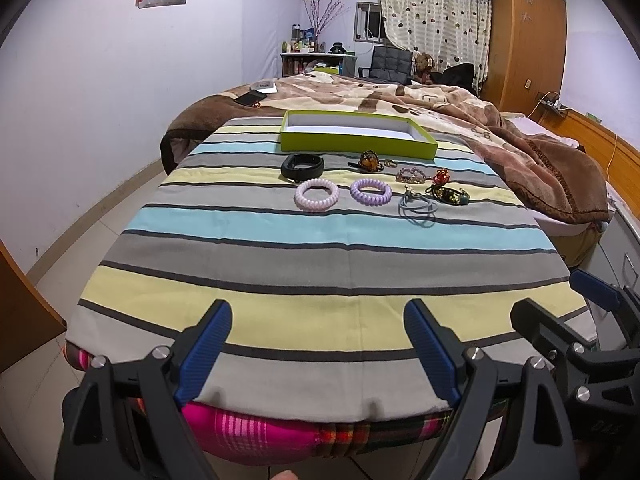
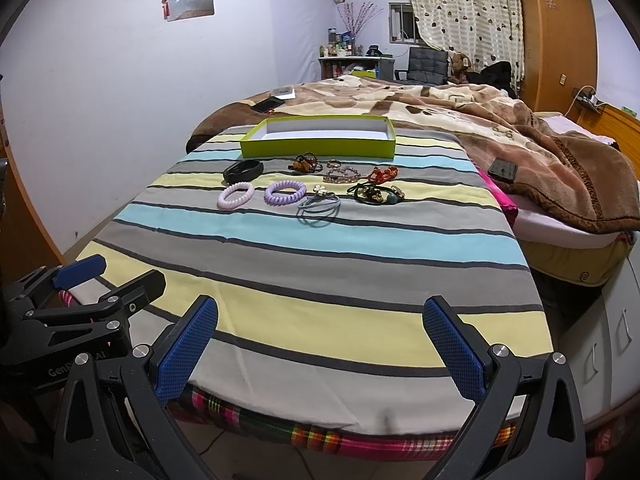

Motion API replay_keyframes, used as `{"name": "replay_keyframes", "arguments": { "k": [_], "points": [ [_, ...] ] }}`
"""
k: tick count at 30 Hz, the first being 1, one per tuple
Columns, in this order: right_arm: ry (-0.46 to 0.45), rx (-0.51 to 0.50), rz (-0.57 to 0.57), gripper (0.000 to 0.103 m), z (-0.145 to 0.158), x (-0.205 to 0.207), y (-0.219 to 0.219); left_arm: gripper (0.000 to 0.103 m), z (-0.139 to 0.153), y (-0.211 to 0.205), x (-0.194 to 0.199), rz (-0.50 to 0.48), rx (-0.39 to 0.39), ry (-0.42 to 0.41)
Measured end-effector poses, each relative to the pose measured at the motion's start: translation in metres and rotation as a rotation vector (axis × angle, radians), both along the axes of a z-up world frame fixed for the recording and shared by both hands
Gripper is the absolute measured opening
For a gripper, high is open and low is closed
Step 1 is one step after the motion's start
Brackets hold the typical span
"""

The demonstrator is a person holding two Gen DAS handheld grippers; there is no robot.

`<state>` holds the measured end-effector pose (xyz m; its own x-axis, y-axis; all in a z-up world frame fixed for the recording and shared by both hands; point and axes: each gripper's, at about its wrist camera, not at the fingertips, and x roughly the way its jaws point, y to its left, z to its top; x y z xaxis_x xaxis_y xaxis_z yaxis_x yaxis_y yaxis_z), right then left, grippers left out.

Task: Organize jewelry

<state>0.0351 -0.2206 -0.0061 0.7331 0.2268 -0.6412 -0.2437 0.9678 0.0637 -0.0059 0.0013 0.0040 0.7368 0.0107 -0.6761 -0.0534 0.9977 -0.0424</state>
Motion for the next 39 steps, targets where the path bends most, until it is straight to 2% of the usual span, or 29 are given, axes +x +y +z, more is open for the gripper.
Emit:
{"name": "replay_keyframes", "arguments": {
  "k": [39],
  "points": [
    [0.004,0.003,0.002,0.102,-0.0018,-0.0028,0.0016,0.089,-0.0032,0.0004,-0.0015,-0.001,0.001,0.006]
  ]
}}
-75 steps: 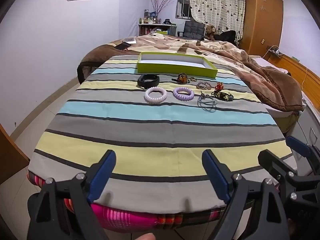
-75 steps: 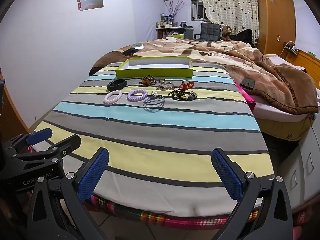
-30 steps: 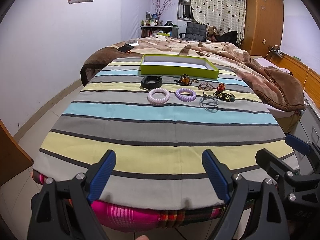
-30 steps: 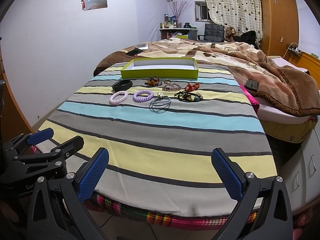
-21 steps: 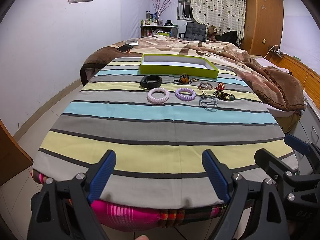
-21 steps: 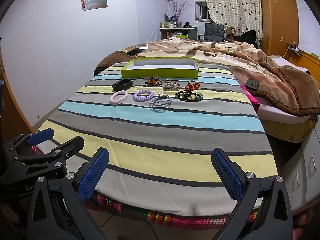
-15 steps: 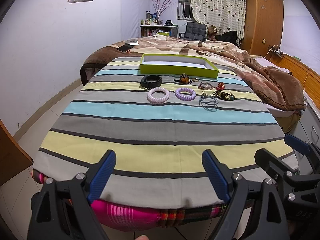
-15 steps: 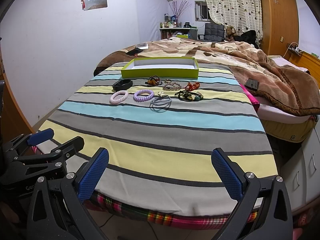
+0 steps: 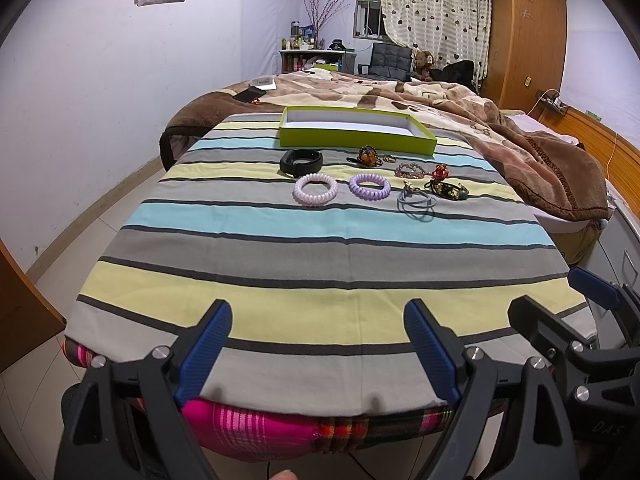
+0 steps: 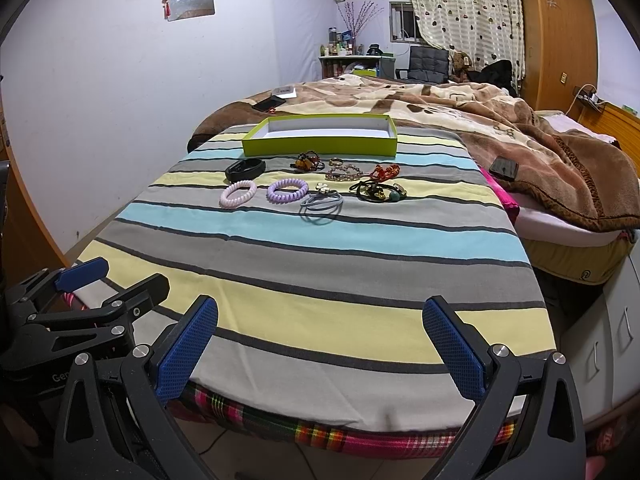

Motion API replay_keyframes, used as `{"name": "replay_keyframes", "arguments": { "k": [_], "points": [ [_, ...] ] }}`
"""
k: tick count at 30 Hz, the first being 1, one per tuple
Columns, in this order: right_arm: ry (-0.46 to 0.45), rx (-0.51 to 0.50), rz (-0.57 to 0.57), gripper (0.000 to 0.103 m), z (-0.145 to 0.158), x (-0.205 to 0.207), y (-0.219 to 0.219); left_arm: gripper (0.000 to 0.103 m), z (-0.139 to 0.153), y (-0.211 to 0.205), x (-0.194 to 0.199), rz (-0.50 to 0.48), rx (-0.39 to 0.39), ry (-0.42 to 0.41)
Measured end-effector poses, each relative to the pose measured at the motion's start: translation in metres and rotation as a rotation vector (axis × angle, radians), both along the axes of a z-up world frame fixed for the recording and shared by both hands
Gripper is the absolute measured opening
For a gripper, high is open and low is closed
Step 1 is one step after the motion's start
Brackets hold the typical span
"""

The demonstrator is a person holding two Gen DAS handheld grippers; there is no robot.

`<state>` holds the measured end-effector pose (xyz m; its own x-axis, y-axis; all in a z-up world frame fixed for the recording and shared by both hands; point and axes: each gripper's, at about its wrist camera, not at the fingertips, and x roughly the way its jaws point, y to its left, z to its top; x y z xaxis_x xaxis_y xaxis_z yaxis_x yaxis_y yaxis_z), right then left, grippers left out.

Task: Organize jewelry

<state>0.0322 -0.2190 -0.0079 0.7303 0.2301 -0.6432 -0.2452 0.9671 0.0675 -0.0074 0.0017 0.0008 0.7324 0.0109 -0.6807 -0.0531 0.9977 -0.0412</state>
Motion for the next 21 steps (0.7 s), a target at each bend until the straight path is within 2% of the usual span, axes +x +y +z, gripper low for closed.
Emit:
{"name": "replay_keyframes", "arguments": {
  "k": [21],
  "points": [
    [0.003,0.002,0.003,0.102,-0.0024,0.0017,0.0000,0.089,-0.0055,-0.0002,0.0007,-0.002,-0.004,0.014]
  ]
}}
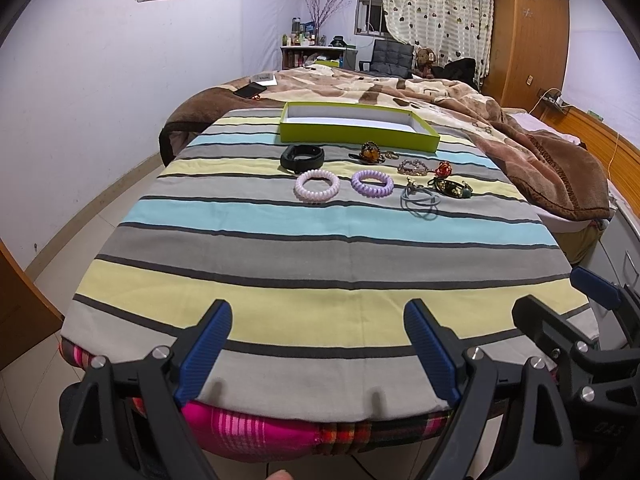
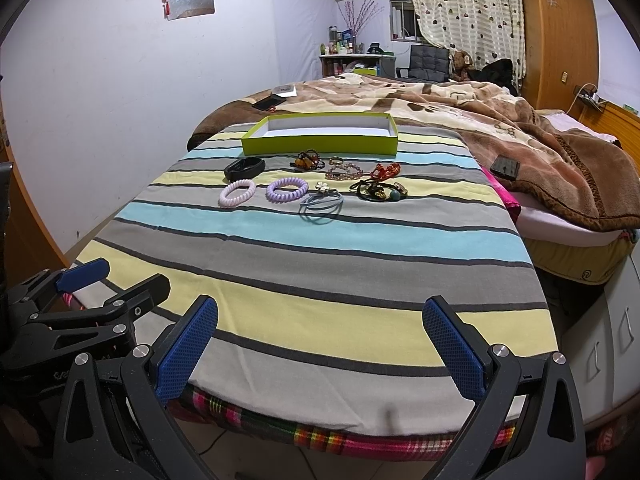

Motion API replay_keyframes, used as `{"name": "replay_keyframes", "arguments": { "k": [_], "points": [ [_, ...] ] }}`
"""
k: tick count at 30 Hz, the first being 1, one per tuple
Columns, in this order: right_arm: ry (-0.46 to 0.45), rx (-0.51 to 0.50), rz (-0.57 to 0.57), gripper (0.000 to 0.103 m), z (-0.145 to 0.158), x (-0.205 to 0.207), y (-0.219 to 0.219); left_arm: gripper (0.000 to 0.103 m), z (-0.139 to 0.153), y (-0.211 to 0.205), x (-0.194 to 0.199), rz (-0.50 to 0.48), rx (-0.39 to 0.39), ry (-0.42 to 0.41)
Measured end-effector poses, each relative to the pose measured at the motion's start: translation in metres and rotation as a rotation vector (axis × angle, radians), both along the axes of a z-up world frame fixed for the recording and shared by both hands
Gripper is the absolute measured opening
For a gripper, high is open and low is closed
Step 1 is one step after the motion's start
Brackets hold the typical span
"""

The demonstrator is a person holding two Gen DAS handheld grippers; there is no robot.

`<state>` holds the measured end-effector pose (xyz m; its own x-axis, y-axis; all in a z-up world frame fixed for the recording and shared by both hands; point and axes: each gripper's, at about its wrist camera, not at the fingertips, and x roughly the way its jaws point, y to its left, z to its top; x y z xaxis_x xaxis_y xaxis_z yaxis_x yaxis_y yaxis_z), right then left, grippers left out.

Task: Organize jewelry

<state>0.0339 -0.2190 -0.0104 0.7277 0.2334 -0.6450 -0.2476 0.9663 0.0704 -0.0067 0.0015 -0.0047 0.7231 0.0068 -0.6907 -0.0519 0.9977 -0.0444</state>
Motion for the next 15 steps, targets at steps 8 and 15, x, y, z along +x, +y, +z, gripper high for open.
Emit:
{"name": "replay_keyframes", "arguments": {
  "k": [8,15],
  "points": [
    [0.001,0.010,0.022,0.102,0.002,0.019,-0.002,0.086,-0.001,0.014,0.029,0.019,-0.039,0.021],
    [0.042,0.048,0.017,0.094,0.001,0.056,-0.005,0.081,0.004,0.020,0.067,-0.023,-0.046,0.042]
  ]
}}
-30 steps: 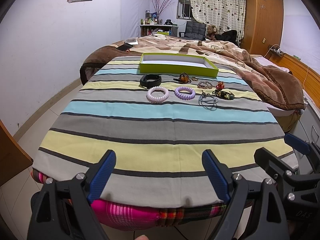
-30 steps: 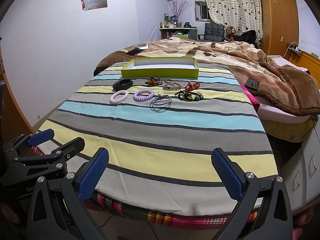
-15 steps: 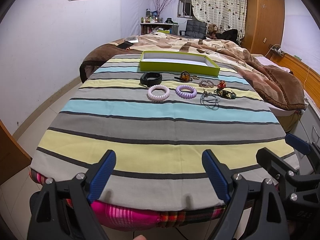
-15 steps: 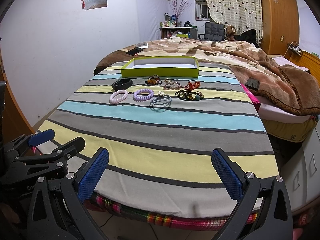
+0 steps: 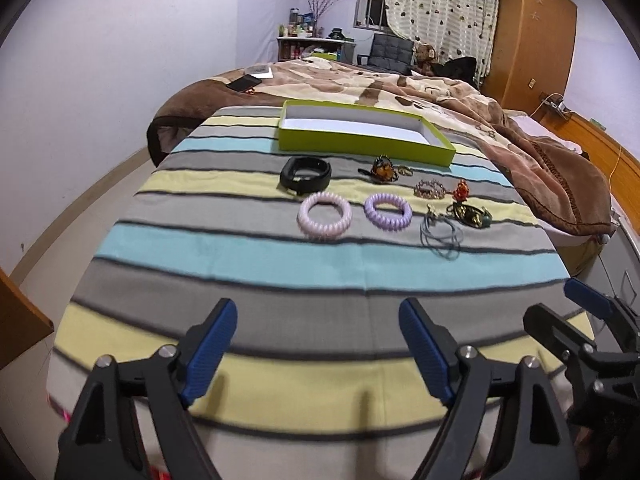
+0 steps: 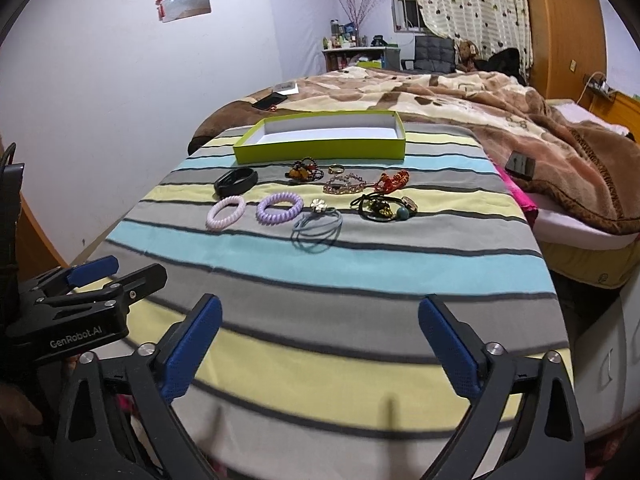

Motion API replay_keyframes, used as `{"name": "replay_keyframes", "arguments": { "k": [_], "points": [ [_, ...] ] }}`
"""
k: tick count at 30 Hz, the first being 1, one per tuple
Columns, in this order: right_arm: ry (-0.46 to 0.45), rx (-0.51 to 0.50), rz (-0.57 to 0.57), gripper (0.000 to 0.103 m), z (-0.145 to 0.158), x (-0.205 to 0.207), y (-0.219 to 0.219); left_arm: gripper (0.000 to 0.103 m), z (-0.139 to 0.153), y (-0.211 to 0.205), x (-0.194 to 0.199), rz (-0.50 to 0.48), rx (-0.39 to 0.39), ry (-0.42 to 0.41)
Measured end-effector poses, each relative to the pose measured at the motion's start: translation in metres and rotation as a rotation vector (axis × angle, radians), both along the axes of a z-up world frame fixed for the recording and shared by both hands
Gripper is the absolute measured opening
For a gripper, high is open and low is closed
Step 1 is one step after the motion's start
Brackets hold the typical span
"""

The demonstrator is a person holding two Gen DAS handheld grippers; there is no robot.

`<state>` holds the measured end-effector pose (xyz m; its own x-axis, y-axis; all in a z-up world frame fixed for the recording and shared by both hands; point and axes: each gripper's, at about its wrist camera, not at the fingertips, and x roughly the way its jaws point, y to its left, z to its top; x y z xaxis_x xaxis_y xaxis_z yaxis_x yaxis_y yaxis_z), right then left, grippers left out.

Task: Organize jewelry
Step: 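Grasp the pink coil hair tie with left tool while right tool grasps grey flower hair tie, then carry both held hair ties over the lime-green box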

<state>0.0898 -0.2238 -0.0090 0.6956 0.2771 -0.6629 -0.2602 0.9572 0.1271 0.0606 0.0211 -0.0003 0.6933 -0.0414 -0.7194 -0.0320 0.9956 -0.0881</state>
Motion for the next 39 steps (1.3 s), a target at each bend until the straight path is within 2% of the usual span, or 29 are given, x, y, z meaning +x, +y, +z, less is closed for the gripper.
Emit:
{"name": "replay_keyframes", "arguments": {
  "k": [4,10,15,21,26,30,31,32,35,39],
  "points": [
    [0.021,0.007,0.005,0.085,-0.001,0.025,0.003,0.076,0.002,0.005,0.026,-0.002,0.004,0.002],
    [0.073,0.016,0.000,0.066,-0.010,0.063,0.008,0.069,-0.007,0.018,0.066,0.019,0.001,0.038],
    [0.119,0.028,-0.005,0.058,-0.018,0.092,0.012,0.062,-0.015,0.021,0.091,0.014,0.001,0.071],
    [0.175,0.023,-0.006,0.045,-0.030,0.116,0.017,0.049,-0.025,0.014,0.111,-0.022,0.026,0.117],
    [0.201,-0.014,-0.005,0.034,-0.037,0.124,0.023,0.035,-0.031,0.008,0.120,-0.031,0.053,0.143],
    [0.192,-0.058,-0.017,0.013,-0.038,0.125,0.023,0.027,-0.033,0.006,0.123,-0.027,0.077,0.146],
    [0.190,-0.065,-0.021,0.007,-0.038,0.126,0.024,0.022,-0.033,0.005,0.123,-0.027,0.084,0.144],
    [0.188,-0.071,-0.024,0.004,-0.038,0.126,0.022,0.018,-0.033,0.004,0.123,-0.028,0.088,0.142],
    [0.187,-0.074,-0.016,0.003,-0.038,0.125,0.021,0.011,-0.033,0.003,0.122,-0.029,0.093,0.135],
    [0.180,-0.065,0.000,0.002,-0.037,0.121,0.020,0.010,-0.031,0.004,0.117,-0.036,0.085,0.128]
  ]
}}
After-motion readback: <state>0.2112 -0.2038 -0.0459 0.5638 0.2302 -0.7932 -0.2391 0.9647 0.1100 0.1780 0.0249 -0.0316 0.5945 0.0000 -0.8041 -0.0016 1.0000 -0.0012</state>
